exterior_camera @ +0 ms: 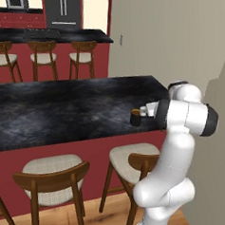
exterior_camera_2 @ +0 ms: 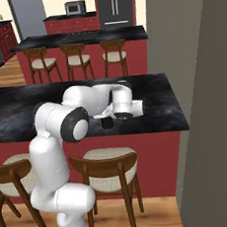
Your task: Pick up the marshmallow and place it in the cup of hot chocolate on the dining counter.
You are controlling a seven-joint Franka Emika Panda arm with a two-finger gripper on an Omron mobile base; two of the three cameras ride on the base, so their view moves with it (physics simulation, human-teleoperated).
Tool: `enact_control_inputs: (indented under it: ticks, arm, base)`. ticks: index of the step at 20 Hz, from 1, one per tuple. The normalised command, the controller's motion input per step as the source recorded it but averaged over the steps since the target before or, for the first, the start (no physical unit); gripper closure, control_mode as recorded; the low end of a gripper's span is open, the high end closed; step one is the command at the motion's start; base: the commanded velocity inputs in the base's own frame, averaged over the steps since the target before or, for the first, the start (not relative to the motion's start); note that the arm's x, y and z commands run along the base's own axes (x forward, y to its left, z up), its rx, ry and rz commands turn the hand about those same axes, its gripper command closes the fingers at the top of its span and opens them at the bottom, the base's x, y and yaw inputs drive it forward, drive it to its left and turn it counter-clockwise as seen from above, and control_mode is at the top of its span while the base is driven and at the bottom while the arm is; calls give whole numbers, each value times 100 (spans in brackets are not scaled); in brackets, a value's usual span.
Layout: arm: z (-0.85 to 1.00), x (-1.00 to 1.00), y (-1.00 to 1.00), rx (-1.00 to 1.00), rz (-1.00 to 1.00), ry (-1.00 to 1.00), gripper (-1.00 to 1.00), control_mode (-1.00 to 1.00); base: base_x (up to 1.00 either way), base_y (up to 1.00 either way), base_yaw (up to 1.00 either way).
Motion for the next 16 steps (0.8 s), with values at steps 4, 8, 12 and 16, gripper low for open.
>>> enact_control_inputs:
  ticks: [4, 8, 12, 16]
  arm:
    - [-18, 44, 0, 0, 0, 0, 100, -100]
    - [-17, 42, 0, 0, 0, 0, 100, -100]
    - [-1, 34, -4, 0, 0, 2, 100, -100]
    - [-7, 43, 0, 0, 0, 6, 100, -100]
  base:
    - [0, 0, 0]
    - [0, 0, 0]
    - [0, 0, 0]
    - [0, 0, 0]
